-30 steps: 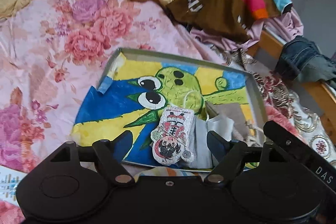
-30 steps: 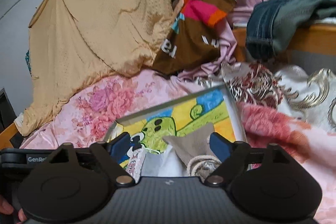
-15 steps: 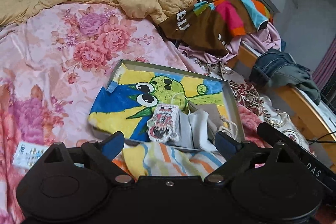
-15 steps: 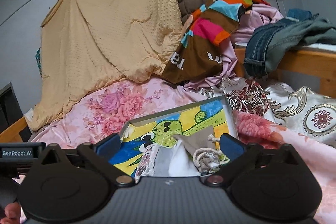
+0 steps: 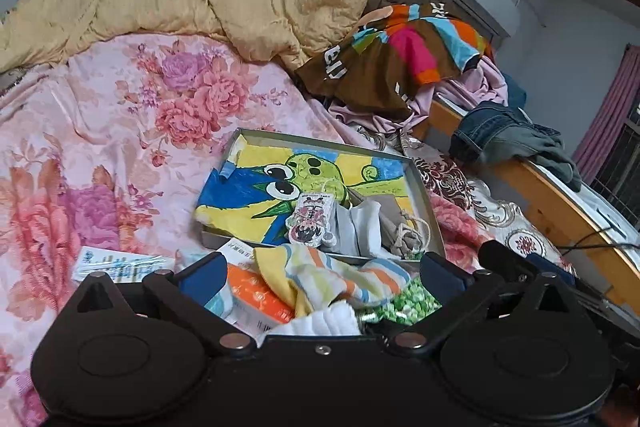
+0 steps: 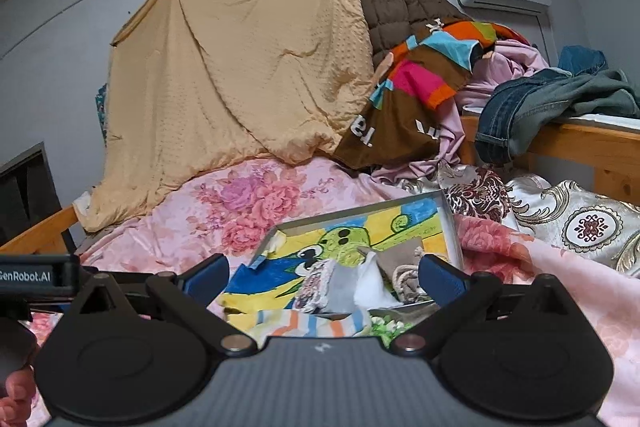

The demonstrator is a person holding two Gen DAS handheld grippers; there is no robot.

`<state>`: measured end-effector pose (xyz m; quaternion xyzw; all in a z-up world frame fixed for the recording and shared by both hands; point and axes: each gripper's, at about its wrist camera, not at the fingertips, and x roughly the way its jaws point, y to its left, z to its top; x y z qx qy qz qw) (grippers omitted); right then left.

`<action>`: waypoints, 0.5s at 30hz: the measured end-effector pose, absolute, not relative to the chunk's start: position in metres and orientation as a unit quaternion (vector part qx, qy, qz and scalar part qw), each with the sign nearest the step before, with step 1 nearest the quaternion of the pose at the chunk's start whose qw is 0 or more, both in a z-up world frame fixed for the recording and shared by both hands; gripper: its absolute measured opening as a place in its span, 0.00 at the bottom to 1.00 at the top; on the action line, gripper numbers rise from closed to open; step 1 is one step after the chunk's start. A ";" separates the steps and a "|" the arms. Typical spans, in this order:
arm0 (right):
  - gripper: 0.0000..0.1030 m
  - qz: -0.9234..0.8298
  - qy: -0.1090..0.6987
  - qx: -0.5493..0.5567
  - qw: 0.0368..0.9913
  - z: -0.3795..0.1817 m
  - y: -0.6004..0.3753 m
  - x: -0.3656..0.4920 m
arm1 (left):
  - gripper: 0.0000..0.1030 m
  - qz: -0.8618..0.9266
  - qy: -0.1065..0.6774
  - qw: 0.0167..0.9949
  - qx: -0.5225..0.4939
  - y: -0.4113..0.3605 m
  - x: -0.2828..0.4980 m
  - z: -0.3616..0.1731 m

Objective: Organize soft objects
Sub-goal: 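Move both tools back toward the remaining pile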

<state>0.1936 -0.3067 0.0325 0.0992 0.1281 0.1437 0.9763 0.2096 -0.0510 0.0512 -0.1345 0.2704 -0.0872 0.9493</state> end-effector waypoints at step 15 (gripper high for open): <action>1.00 0.134 0.140 0.099 0.976 0.027 -0.306 0.145 | 0.99 -0.092 0.252 0.959 -0.094 -0.031 0.138 0.032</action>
